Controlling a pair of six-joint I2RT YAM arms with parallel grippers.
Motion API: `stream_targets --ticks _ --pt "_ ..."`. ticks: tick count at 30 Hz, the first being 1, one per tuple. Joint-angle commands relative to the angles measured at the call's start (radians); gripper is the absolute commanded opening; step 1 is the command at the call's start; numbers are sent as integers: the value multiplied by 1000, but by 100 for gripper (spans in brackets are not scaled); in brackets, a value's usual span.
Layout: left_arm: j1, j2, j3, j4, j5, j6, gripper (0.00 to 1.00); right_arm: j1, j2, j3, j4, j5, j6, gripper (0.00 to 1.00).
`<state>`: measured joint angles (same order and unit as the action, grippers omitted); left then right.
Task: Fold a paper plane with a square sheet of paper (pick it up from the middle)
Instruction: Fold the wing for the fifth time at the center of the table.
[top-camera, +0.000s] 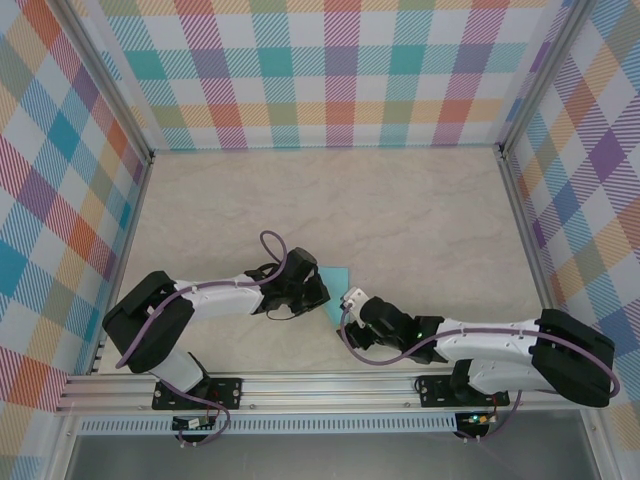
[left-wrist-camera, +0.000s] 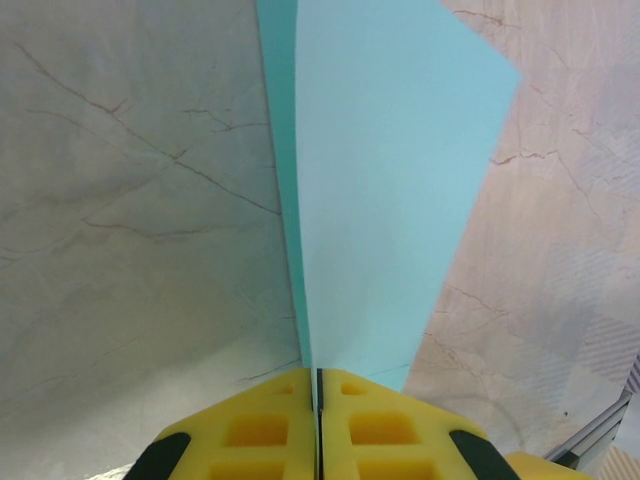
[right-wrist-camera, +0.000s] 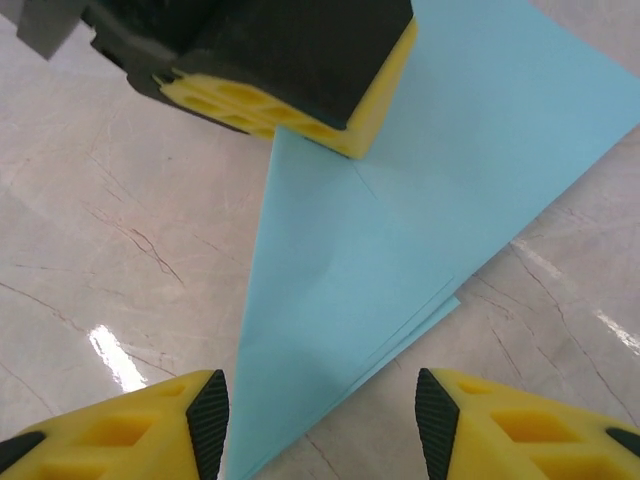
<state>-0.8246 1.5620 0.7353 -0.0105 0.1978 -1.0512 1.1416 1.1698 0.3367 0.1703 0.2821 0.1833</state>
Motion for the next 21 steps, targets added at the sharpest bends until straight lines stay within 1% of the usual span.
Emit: stream_targets --ticks 1,5,10,13,16,21 --pt "-8 -8 18 -31 -1 -4 7 16 -24 -36 98 68 -78 55" --pt "-7 -9 12 -22 0 -10 7 28 -22 -29 106 54 -149 55" --pt "-7 -7 21 -23 1 -6 7 48 38 13 126 38 -213 56" --pt "-7 -3 22 -22 4 -5 7 53 105 43 151 47 -227 56" --pt "-7 -2 21 -21 6 -6 7 60 178 56 194 90 -233 56" --pt "-7 -3 21 -20 6 -9 7 70 201 76 199 115 -237 56"
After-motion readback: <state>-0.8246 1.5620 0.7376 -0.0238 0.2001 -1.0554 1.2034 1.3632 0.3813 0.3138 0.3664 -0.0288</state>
